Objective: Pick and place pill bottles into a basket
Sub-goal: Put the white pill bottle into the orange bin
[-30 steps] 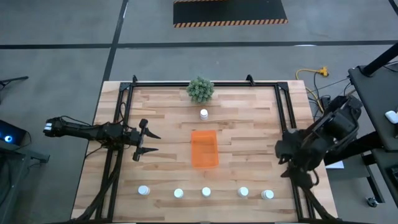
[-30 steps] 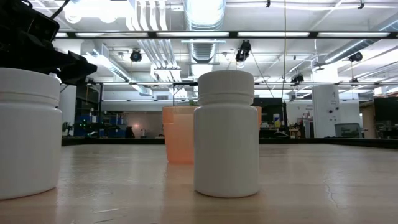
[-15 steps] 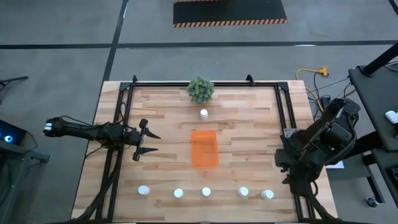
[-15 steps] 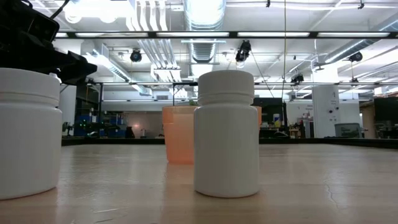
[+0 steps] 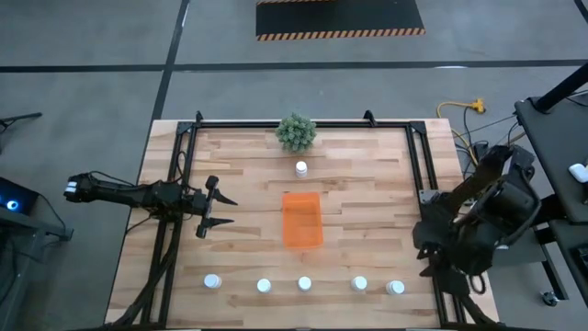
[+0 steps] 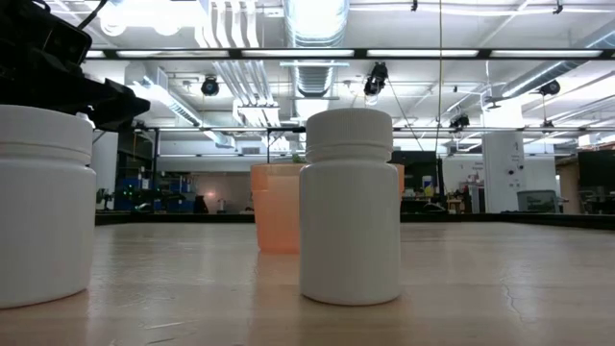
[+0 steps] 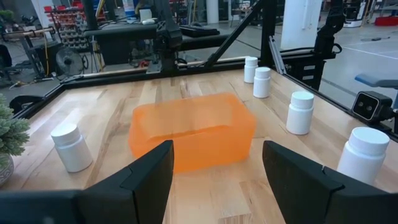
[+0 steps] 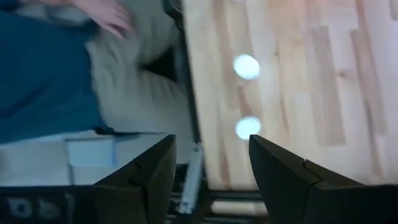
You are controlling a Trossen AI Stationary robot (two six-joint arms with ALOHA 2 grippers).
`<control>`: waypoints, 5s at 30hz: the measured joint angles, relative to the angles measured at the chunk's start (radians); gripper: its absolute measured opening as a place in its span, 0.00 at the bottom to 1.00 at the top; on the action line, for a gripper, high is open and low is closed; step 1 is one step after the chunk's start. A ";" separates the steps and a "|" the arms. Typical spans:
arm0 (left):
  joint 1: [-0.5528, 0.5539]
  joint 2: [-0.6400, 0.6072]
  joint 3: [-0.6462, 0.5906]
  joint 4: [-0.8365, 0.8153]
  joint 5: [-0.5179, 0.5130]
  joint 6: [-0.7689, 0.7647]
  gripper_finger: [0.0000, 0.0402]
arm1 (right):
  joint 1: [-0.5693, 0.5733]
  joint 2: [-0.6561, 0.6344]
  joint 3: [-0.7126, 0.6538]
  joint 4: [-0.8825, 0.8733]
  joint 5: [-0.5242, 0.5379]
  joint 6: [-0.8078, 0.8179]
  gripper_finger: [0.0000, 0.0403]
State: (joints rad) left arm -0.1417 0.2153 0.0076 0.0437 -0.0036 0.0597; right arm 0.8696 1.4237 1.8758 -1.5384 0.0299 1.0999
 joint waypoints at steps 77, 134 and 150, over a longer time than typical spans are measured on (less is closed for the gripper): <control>0.000 0.004 0.000 0.000 0.000 0.000 0.57 | 0.193 0.164 -0.496 0.216 0.130 0.101 0.48; 0.000 0.004 0.000 0.000 0.000 0.000 0.57 | 0.192 0.149 -0.792 0.614 0.119 0.023 0.48; 0.000 0.004 0.000 0.000 0.000 0.000 0.57 | 0.181 0.149 -0.805 0.638 0.121 0.014 0.48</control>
State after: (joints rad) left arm -0.1417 0.2195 0.0075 0.0440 -0.0037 0.0597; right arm 1.0508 1.5723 1.0710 -0.9005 0.1510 1.1139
